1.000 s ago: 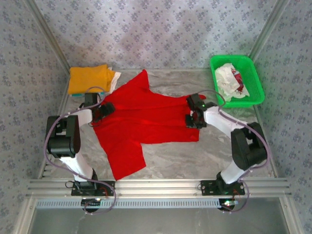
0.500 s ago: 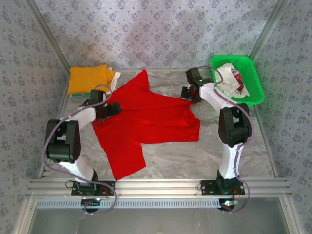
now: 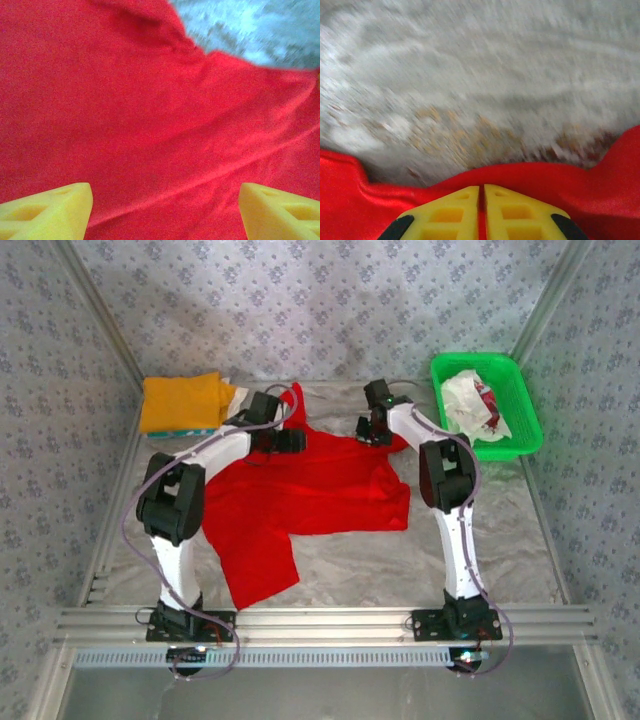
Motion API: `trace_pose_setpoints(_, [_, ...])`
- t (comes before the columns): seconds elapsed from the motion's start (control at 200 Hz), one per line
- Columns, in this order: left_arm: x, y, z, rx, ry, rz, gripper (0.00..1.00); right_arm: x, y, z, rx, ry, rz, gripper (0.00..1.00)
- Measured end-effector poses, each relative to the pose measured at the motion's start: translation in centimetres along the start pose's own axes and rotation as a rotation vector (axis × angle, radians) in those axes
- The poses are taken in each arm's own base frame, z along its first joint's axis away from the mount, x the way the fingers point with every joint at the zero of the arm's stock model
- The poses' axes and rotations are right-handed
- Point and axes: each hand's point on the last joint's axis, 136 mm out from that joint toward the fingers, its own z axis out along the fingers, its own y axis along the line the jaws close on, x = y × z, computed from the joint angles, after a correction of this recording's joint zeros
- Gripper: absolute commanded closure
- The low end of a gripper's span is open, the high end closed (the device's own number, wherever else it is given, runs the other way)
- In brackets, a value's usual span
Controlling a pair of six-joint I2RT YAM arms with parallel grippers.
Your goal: Fold and stack the t-shirts
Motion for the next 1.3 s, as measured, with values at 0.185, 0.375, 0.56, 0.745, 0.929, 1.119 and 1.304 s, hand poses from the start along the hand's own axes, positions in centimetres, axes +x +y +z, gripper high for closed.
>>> trace_pose_setpoints(0.185, [3.8, 2.0, -0.7, -0.059, 0.047, -0.027, 0.22, -3.2, 1.4, 1.9, -0.047, -0.05, 0.025, 0.87])
trace_pose_setpoints(0.375, [4.0, 2.1, -4.5, -0.063, -0.023, -0.034, 0.22, -7.7, 2.6, 3.1, -0.126, -0.129, 0.087, 0.87])
trace_pose_setpoints(0.56, [4.9, 2.5, -5.4, -0.069, -0.042, -0.039, 0.21, -12.1, 1.3, 3.9, -0.219, -0.242, 0.175, 0.87])
trace_pose_setpoints(0.745, [9.0, 4.3, -4.3, -0.117, 0.043, -0.065, 0.21, -15.3, 0.5, -0.3, -0.292, -0.303, 0.16, 0.77])
trace_pose_setpoints(0.929, [11.1, 5.3, -6.3, -0.148, 0.031, -0.113, 0.2, -8.1, 1.0, -8.8, -0.202, -0.238, 0.042, 0.64])
trace_pose_setpoints(1.119, [13.8, 5.9, -11.4, -0.179, 0.017, -0.228, 0.18, 3.4, 4.3, -17.4, -0.159, -0.281, -0.173, 0.51])
trace_pose_setpoints(1.304, [21.3, 7.1, -16.0, -0.258, 0.136, -0.399, 0.23, 13.6, -2.7, -15.6, -0.015, -0.167, -0.192, 0.51])
